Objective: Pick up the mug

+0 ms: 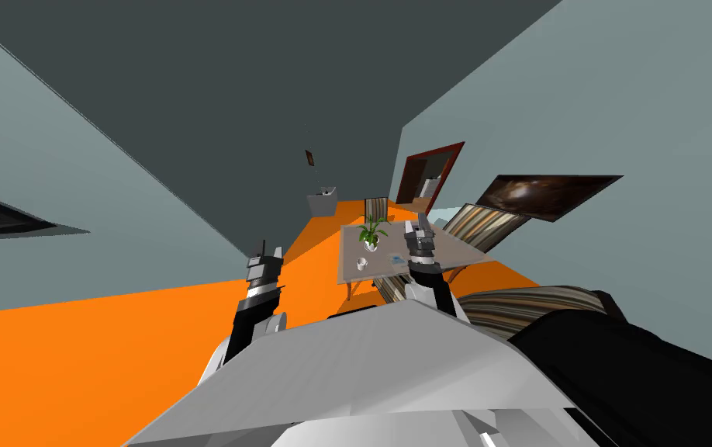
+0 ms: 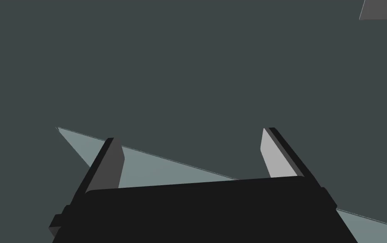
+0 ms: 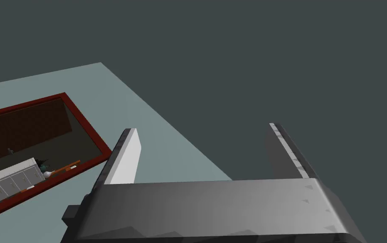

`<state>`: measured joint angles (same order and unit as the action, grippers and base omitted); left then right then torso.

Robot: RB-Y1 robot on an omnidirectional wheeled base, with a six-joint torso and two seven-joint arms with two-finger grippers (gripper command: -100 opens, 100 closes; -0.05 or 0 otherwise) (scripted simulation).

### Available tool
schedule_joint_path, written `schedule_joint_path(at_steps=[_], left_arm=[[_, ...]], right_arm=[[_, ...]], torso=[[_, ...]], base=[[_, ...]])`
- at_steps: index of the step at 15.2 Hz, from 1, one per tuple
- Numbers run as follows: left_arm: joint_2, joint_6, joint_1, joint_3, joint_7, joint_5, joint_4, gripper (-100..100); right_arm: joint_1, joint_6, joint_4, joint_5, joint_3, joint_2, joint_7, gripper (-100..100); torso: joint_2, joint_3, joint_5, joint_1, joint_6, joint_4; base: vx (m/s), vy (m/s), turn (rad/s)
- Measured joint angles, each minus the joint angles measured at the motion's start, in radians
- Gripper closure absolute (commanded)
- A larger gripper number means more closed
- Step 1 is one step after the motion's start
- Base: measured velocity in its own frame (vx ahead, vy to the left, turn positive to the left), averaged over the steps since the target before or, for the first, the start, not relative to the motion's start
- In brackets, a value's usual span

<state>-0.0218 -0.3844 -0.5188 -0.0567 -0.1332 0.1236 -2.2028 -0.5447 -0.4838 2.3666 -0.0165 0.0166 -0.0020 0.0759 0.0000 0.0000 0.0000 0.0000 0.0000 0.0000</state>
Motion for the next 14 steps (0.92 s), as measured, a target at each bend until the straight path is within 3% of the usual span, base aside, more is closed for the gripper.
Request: schedule_joint_path(at_steps=[3, 14], left_arm=[[0.000, 0.000, 0.000, 0.000, 0.000, 0.000, 0.000, 0], [0.000, 0.000, 0.000, 0.000, 0.000, 0.000, 0.000, 0]], right_arm=[[-0.009, 0.003, -0.014, 0.012, -0.010, -0.047, 0.002, -100], [-0.032, 0.030, -0.146, 0.100, -0.073, -0.252, 0.018, -100]], torso=[[0.001, 0.001, 0.000, 0.002, 0.000, 0.000], [0.002, 0.001, 0.001, 0.005, 0.000, 0.000]], base=[[-0.027, 0.038, 0.030], [-0.023, 0.063, 0.059]])
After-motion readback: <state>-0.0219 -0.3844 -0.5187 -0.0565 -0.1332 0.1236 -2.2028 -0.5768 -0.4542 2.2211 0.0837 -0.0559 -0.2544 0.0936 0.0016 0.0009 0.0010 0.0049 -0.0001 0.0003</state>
